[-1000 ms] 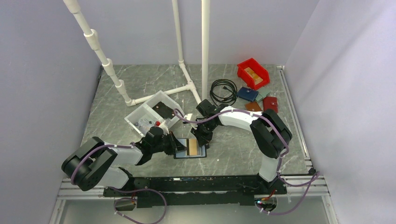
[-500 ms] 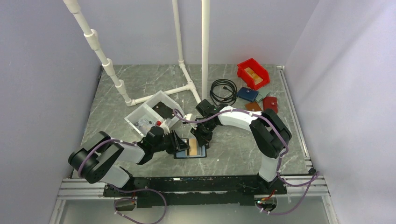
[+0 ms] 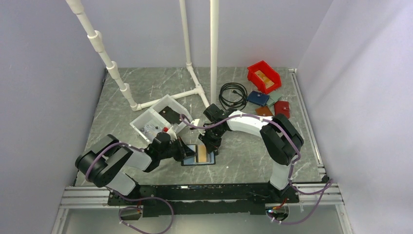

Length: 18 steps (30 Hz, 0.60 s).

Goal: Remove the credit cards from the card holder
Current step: Remove the credit card from the card holder.

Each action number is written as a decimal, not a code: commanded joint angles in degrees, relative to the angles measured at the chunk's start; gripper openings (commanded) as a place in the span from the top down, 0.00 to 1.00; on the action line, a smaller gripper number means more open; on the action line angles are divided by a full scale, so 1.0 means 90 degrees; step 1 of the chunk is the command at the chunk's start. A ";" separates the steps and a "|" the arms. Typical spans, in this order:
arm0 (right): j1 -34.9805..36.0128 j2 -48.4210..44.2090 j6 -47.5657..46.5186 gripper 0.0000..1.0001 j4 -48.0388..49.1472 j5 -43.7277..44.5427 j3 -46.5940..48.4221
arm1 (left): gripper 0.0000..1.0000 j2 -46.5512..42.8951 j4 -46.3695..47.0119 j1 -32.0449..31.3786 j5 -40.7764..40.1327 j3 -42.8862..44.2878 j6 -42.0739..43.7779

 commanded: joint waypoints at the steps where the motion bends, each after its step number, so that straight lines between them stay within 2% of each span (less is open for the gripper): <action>1: 0.0193 0.0598 -0.0175 0.92 0.0000 0.0835 -0.0292 | 1.00 -0.0514 -0.0689 0.0102 -0.0194 -0.0110 0.0358; 11: 0.0183 0.0613 -0.0185 0.92 -0.0050 0.0974 -0.0249 | 1.00 -0.3053 -0.4081 0.0160 -0.1099 0.0163 0.1175; 18: 0.0173 0.0004 -0.0535 0.85 -0.0322 0.0230 -0.0153 | 1.00 -0.4439 -0.5743 0.0189 -0.1499 0.0623 0.1455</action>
